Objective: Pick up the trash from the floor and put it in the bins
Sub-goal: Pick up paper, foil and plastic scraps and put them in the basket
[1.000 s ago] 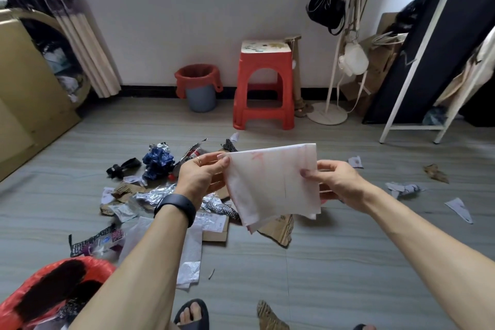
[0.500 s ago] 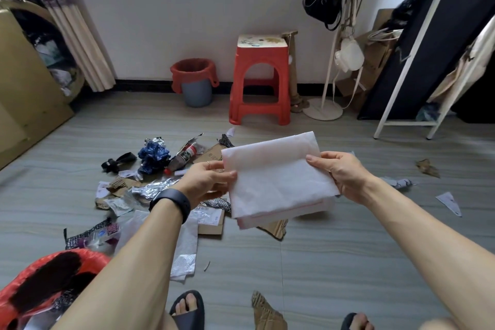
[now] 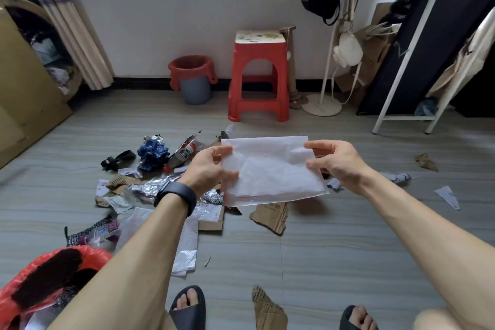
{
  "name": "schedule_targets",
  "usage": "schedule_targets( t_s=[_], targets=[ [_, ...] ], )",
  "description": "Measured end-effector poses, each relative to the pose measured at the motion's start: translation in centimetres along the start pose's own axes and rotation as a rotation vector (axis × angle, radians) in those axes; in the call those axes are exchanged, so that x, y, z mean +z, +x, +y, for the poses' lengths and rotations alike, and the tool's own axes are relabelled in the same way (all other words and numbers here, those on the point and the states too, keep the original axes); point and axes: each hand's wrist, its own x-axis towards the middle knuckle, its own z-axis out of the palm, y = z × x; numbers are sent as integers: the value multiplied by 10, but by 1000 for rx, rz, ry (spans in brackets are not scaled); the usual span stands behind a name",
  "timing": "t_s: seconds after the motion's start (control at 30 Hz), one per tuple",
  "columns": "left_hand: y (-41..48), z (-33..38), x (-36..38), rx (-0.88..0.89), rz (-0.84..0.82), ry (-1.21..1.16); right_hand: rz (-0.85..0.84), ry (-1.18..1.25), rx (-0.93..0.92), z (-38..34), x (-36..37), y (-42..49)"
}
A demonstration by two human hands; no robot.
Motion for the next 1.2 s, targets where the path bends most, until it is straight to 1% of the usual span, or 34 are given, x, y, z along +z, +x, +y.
schedule_targets(
  t_s=[0.07,0.13,0.23,0.43,0.57,0.7,0.8,0.87,0.93,1.07,1.13,1.2],
  targets=[
    [-2,1,-2,27,-5,31,14,-41,-34,0,0,1],
    [-3,1,-5,47,16,39,31,-29,-51,0,0,0],
    [-6,0,-8,47,41,-46,35,-13,-56,0,-2,1],
    [-8,2,-10,-6,22,-251,-179,-50,7,-1,1,-8],
    [-12,5,-10,-65,-69,-306,-88,-36,-24,-1,-4,-8],
    [-11,5,-11,-83,-109,-432,-58,51,-34,-3,-7,-6],
    [-8,7,-14,-101,-116,-543,-42,102,-62,-6,-7,-3],
    [-7,7,-15,-94,-72,-593,-27,101,-79,-7,-4,-1],
    [-5,5,-15,-77,-35,-543,-16,112,-87,-8,-1,0],
    [-9,0,-10,-106,-156,-340,-13,132,-53,-7,0,1],
    [-7,2,-11,-98,-136,-271,0,92,-58,-6,-2,2],
    [-4,4,-13,-79,-95,-297,7,31,-85,-7,-4,2]
  ],
)
